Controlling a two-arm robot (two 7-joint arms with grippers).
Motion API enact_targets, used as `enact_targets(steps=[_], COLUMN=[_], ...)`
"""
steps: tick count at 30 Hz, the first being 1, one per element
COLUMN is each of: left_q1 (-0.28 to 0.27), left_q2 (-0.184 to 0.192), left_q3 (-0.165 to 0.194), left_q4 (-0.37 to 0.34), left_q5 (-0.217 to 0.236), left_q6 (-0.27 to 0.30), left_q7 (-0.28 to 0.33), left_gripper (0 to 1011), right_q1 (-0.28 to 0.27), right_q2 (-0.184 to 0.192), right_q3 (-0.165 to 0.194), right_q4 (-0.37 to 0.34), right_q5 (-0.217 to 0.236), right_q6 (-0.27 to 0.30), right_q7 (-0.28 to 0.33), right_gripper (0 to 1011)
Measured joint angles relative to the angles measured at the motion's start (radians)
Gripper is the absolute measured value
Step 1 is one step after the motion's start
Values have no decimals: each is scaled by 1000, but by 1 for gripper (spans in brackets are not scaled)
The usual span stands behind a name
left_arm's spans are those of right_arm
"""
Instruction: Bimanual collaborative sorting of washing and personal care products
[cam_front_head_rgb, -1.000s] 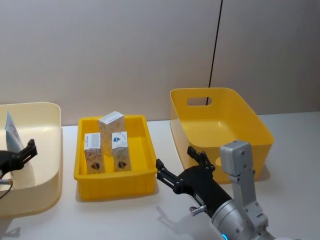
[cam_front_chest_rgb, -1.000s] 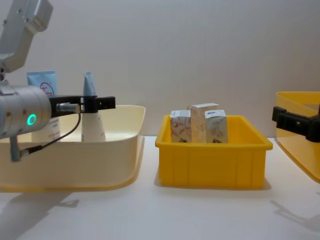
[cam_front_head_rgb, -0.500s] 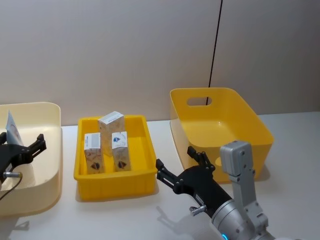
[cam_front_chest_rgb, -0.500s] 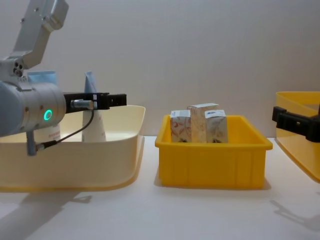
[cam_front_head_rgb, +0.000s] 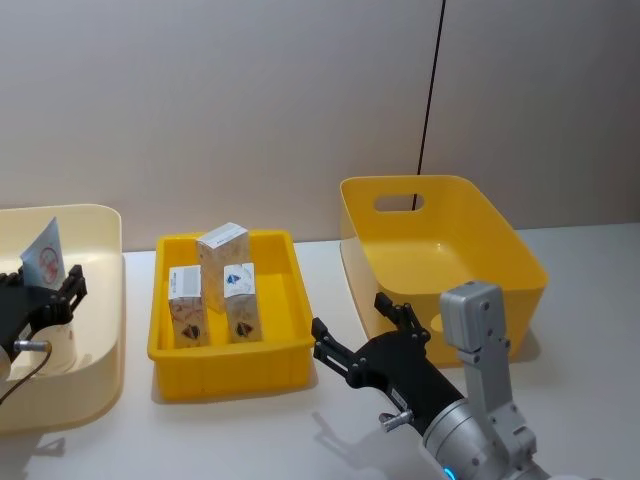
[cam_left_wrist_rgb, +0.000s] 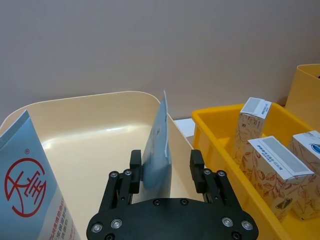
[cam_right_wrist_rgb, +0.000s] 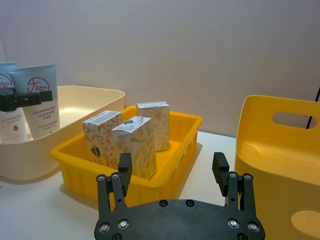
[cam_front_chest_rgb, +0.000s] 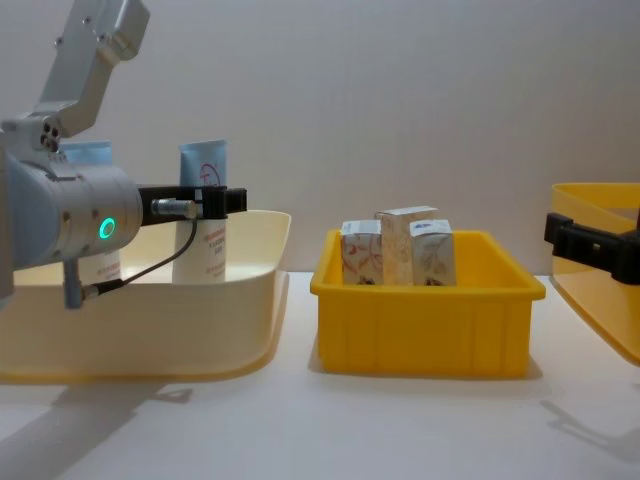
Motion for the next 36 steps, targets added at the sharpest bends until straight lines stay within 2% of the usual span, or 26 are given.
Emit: enact_targets(steps=[5,6,8,11,12,16,23,36], left_q1=[-2,-2,-3,-3,-3,-3,-1,-8], left_q2=[-2,-2,-2,-3,-3,-2,5,39], left_q3=[1,1,1,1,1,0,-10,-55], left_q4=[3,3,4,4,4,6,8,-14], left_q5=[1,1,2,3,3,3,-4,-52], left_q6=[1,1,1,2,2,-9,-62,-189], left_q7=[0,-1,-1,-1,-2,-13,-54,-182], left_gripper=[489,428,413,273,258,229,202,202], right_q1=[0,0,0,0,0,0,0,0], right_q2=[0,0,0,0,0,0,0,0], right_q3=[0,0,0,0,0,0,0,0], right_q4=[0,0,0,0,0,0,0,0], right_q5=[0,0,0,0,0,0,0,0], right_q6=[0,0,0,0,0,0,0,0], right_q7=[0,0,0,0,0,0,0,0], right_gripper=[1001,1001,1001,1001,1001,1001,1001,1001])
